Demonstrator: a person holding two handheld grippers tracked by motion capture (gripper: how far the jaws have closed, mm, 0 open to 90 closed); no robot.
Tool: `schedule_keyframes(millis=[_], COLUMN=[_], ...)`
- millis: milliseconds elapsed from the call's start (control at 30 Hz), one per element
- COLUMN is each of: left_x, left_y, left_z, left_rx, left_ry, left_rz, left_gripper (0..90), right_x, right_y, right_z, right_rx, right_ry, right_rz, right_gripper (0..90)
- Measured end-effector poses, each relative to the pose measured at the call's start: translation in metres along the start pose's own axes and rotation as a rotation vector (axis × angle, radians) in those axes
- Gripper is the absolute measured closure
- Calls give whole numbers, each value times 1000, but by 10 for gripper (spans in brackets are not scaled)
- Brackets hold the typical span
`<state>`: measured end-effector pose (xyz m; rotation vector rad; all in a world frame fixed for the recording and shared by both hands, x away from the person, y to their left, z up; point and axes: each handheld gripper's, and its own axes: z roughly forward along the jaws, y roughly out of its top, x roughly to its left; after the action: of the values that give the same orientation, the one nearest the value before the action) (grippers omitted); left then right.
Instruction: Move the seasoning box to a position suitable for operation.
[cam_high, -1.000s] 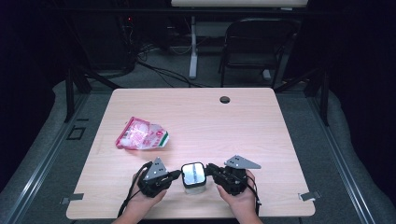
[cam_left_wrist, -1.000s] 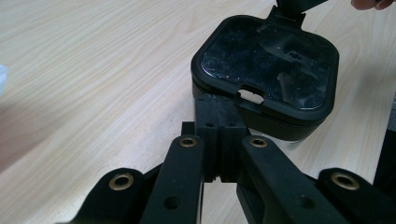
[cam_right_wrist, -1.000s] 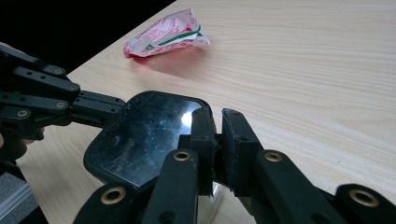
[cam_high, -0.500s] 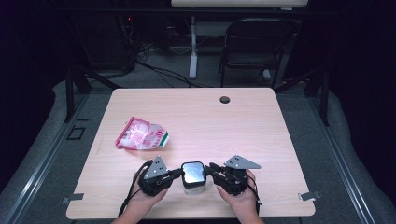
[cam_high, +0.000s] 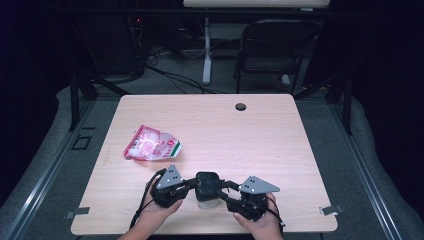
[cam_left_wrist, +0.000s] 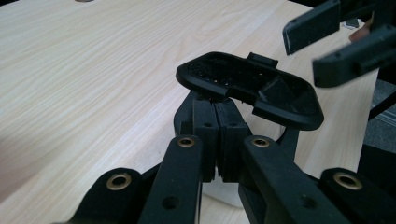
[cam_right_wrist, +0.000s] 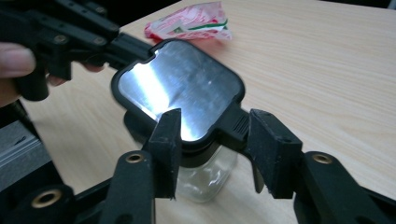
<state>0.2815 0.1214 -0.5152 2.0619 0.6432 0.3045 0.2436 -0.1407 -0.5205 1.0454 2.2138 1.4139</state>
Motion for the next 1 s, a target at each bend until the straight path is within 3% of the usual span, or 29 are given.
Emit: schedule_keyframes(millis=[167, 333, 467, 533, 633, 1000], left_x=[-2, -2, -4, -4, -3, 1], left_y=[6, 8, 9, 9, 7, -3], left_z=[1, -1, -3, -4, -4, 4], left_rx=[-11, -18, -24, -21, -15, 23], left_ry=[-10, -13, -11, -5, -5, 3], left_rz=[9, 9, 7, 11, 12, 9], left_gripper=[886, 886, 886, 886, 886, 878], right_x=[9, 20, 27, 30, 31, 28], right_y=[-2, -3, -1, -1, -1, 0], right_z=[1, 8, 13, 16, 17, 12], right_rx=[21, 27, 13, 15, 8, -19], right_ry=[1, -52, -75, -112, -127, -99], right_rz=[-49, -127, -143, -163, -169, -142], right_gripper=[495, 452, 447, 447, 472, 519])
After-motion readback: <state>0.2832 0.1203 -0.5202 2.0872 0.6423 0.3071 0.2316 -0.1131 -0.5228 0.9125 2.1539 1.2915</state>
